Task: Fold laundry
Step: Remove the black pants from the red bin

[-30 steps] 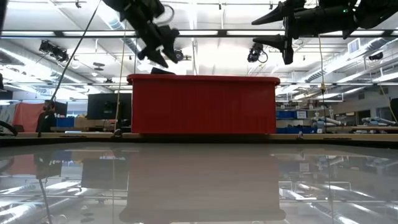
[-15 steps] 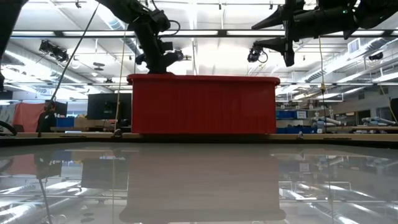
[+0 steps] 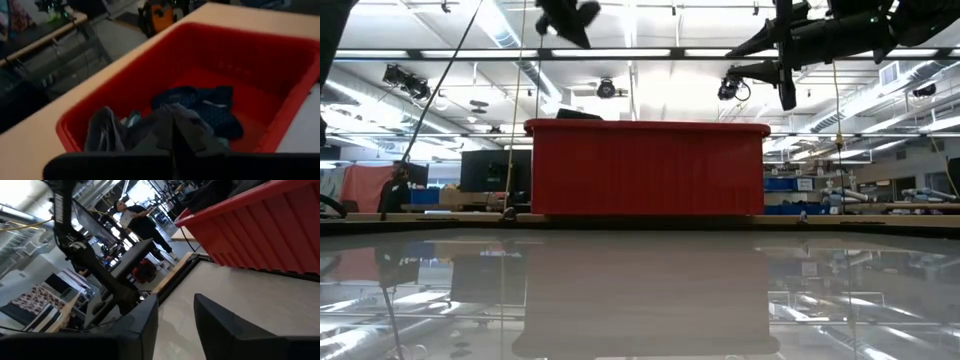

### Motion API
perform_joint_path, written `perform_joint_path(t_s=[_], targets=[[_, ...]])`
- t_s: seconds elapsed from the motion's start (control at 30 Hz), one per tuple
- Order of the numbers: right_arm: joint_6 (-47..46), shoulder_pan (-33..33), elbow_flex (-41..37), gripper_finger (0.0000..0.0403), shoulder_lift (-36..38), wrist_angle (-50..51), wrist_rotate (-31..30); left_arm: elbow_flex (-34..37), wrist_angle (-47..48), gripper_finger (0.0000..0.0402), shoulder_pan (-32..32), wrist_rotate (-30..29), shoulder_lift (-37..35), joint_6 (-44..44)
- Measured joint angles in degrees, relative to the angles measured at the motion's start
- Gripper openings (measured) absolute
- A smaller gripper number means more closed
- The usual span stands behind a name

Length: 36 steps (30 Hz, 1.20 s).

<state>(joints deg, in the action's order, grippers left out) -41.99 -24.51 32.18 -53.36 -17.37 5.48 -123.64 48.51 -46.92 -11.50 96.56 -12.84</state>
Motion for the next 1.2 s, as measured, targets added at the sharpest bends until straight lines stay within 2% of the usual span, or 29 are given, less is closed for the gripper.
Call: perform_joint_path(t_s=[0.13, 0.27, 0.47, 0.6, 0.67, 0.8, 0.9, 1.0, 1.1, 1.2], targets=[[1.6, 0.0, 0.0, 0.0116, 0.0, 1.3, -0.1, -0.8, 4.7, 0.0012, 0.1, 0.7, -0.1, 0.6], [2.3, 0.0, 0.0, 0.0128, 0.0, 1.7, -0.1, 2.1, 10.2, 0.0063, -0.7, 1.5, 1.0, 3.2], [2.8, 0.2, 0.0, 0.0174, 0.0, 1.7, 0.1, 10.3, 8.7, 0.0172, -2.2, 1.9, 2.3, 5.3], [2.6, 0.2, 0.0, 0.0211, 0.0, 1.7, 0.9, 12.7, 8.6, 0.0236, -3.7, 1.9, 4.5, 7.2], [2.6, 0.2, 0.0, 0.0228, 0.0, 1.7, 1.9, 12.7, 9.3, 0.0259, -4.0, 2.7, 6.1, 7.6], [0.5, 0.2, 0.0, 0.0253, 0.0, 1.7, 2.2, 12.7, 10.0, 0.0283, -4.1, 8.3, 8.5, 6.4], [-0.4, 0.2, 0.0, 0.0259, 0.0, 1.7, 2.3, 12.6, 9.1, 0.0279, -4.0, 8.4, 10.7, 5.9], [-1.4, 0.2, 0.0, 0.0254, 0.0, 1.7, 2.3, 12.5, 8.5, 0.0241, -4.1, 7.9, 12.4, 6.0], [-2.7, 0.2, 0.0, 0.0237, 0.0, 1.7, 2.2, 12.6, 8.1, 0.0158, -4.2, 7.9, 13.1, 6.5], [-3.0, 0.2, 0.0, 0.0207, 0.0, 1.8, 1.7, 12.1, 9.0, 0.0045, -3.9, 8.2, 12.6, 6.2]])
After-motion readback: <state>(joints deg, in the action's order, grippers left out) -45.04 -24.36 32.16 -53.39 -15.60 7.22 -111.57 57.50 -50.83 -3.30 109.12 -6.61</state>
